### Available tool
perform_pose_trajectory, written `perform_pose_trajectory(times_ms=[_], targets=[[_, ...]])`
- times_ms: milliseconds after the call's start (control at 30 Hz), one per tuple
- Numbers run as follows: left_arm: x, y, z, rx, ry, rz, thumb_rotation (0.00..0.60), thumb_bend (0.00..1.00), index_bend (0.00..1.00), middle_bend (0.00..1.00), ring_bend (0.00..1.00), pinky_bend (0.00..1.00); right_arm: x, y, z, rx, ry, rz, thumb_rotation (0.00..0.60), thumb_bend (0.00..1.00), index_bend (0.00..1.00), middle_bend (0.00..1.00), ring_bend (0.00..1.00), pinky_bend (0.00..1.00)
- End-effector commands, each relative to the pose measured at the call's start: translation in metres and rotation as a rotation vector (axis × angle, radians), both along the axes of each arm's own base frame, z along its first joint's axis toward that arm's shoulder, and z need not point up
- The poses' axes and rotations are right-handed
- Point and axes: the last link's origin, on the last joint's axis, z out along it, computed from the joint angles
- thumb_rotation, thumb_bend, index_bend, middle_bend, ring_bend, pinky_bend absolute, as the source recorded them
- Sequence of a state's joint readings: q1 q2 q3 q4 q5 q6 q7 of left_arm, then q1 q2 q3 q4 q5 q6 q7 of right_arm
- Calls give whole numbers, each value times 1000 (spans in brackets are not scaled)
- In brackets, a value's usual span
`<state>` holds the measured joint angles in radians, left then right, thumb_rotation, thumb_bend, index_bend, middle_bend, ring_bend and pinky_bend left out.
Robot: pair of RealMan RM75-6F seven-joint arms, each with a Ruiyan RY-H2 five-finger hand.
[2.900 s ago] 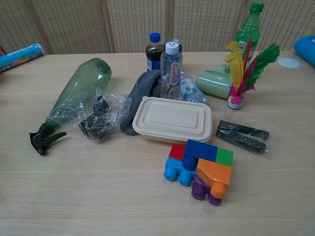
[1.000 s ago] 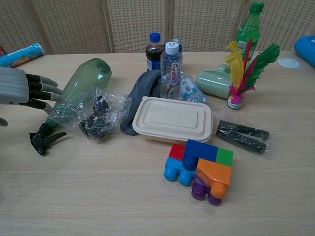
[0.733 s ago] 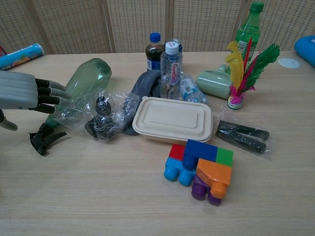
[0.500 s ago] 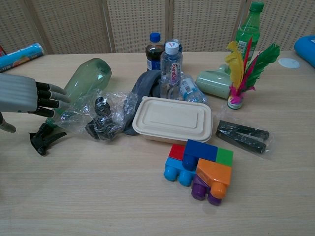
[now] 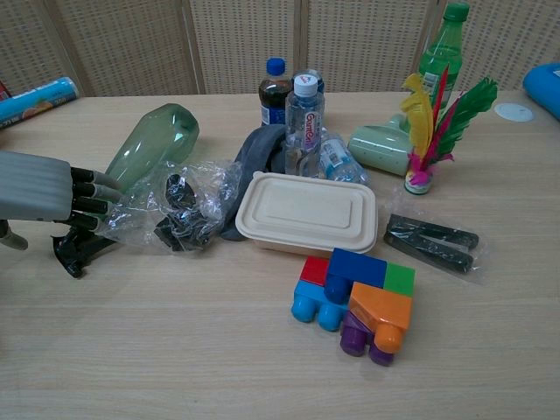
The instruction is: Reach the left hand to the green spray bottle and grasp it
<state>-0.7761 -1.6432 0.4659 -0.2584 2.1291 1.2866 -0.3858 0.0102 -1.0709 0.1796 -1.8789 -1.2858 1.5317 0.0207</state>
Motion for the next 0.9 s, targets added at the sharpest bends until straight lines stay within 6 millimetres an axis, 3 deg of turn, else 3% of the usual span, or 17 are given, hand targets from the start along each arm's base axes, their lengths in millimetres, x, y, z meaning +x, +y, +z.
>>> perform_pose_trajectory(times_ms=[33,367,467,600,700,800,900], targets=[[-1,1,-2,12,9,-2,600,0,243,0,0,0,0,0,-1,6,-7,1,586,0,0,0,0,0],[-5,-4,-11,-1,27,3,600,0,350,0,0,0,1,0,0,8,-18,3,584,0,0,0,0,0],[-6,-4,-10,6,30,0,600,0,433,0,0,0,1,0,0,11,-29,5,582,0,0,0,0,0],[-5,-5,-12,15,21,-4,600,0,679,0,0,0,1,0,1,9,-33,7,584,0,0,0,0,0],[-4,-6,-13,18,11,-5,600,0,794,0,0,0,1,1,2,8,-38,7,583,0,0,0,0,0],[-1,-5,-14,31,-10,-5,600,0,860,0,0,0,1,1,2,8,-40,8,584,0,0,0,0,0],[2,-3,-12,46,-38,-2,600,0,864,0,0,5,1,1,3,7,-41,10,584,0,0,0,0,0]])
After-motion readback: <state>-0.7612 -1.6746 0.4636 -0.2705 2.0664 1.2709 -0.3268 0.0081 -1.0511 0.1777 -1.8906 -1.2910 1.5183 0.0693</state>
